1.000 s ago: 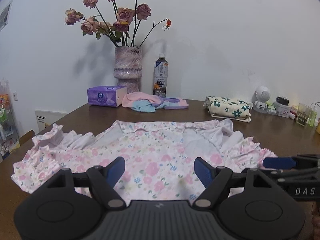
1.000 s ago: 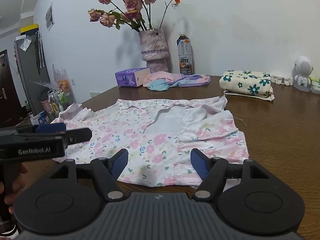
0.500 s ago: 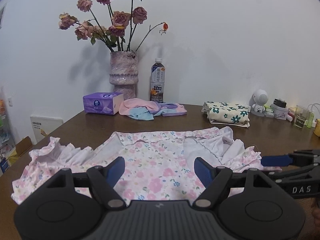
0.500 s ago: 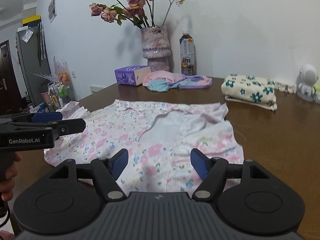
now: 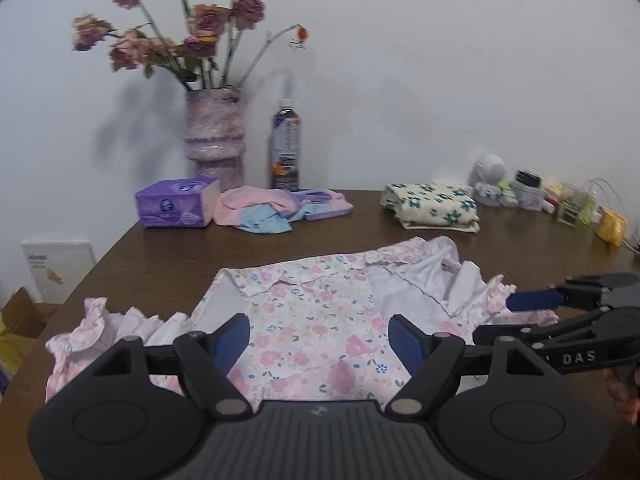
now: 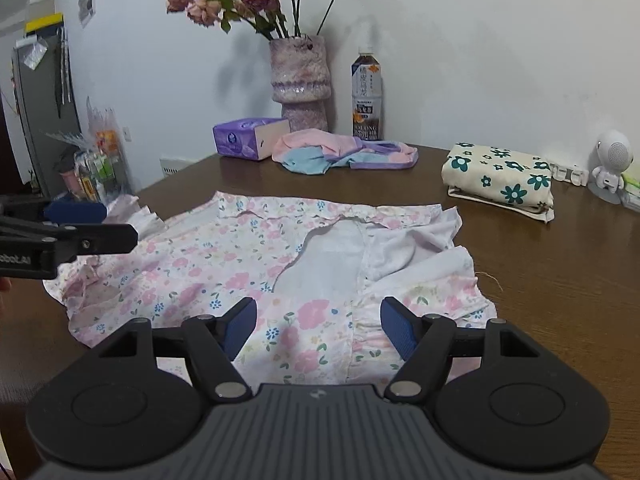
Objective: Fold clothes
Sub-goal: 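Move both grippers to the dress side edge and grasp it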
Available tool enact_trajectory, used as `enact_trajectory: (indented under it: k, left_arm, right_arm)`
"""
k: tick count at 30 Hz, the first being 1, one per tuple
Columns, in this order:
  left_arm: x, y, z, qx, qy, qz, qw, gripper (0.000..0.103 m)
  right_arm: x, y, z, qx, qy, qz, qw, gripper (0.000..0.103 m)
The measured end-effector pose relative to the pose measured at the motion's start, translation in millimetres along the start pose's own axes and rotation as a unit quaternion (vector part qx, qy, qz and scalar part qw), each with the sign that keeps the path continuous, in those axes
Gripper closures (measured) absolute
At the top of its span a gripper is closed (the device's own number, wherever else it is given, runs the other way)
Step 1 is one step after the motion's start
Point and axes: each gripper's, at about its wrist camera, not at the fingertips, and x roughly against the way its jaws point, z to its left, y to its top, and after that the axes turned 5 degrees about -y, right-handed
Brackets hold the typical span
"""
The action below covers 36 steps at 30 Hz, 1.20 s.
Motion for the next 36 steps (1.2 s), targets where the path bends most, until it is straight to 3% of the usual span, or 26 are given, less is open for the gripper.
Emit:
enact_trajectory:
  k: [4, 12, 16, 24, 27, 31, 36]
  left_arm:
    - [-3, 6, 2, -0.027, -0.014, 0.009, 0.9995, 0.027]
    - [-7, 24, 11, -0.056, -0.02, 0.006, 0.9982, 0.027]
    - [-9, 37, 21, -0.068, -0.014, 0.009, 0.9976, 0.027]
    - [-31, 61, 37, -0.113, -0.019, 0.044, 0.9925, 0.027]
    - [-44, 69, 45, -0.138, -0.023, 0.076, 0.9873, 0.027]
    - [-61, 77, 58, -0.215, 0.002, 0.097, 0.9718, 0.027]
    - [-96, 87, 80, -0.231, -0.022, 0.139, 0.9629, 0.027]
  right_arm:
    - [-1, 8, 6, 0.035, -0.026, 0.011, 0.999, 0.033]
    - [0, 32, 4, 0.072, -0.027, -0.009, 0.997, 0.032]
    - [-1, 44, 3, 0.105, -0.048, -0.02, 0.993, 0.031]
    - [-16, 71, -4, 0.16, -0.028, -0.021, 0.987, 0.03]
    - [-23, 85, -8, 0.185, -0.025, -0.021, 0.982, 0.03]
    - [-34, 106, -16, 0.22, -0.029, -0.022, 0.975, 0.03]
    - [-66, 128, -21, 0.267, 0.017, 0.022, 0.963, 0.03]
